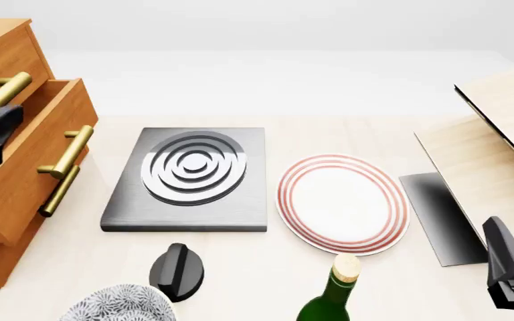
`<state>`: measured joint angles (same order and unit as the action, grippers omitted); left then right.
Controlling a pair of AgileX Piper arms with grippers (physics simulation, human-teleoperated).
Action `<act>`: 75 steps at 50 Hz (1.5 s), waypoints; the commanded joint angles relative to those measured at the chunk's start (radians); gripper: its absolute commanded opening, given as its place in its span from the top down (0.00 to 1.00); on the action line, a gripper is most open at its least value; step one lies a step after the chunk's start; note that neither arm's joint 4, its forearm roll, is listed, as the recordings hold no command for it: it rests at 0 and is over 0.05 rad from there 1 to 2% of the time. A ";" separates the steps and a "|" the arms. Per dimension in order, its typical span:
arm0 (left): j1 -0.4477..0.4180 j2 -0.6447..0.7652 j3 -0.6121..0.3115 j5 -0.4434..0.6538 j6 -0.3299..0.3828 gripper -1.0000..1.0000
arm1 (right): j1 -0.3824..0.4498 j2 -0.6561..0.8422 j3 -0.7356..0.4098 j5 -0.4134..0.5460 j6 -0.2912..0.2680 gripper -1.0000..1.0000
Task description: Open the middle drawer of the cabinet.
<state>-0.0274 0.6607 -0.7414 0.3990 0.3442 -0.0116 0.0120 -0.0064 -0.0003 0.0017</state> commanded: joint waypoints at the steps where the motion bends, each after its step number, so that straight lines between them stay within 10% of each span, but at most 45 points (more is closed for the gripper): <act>1: 0.016 0.024 -0.015 0.025 -0.084 0.00 | 0.003 0.000 0.001 -0.002 -0.001 0.00; 75: 0.160 0.208 0.039 -0.080 -0.302 0.00 | 0.003 0.000 0.001 -0.002 -0.001 0.00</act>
<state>0.1330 0.8593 -0.7161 0.3345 0.0709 -0.0116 0.0121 -0.0064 -0.0003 0.0017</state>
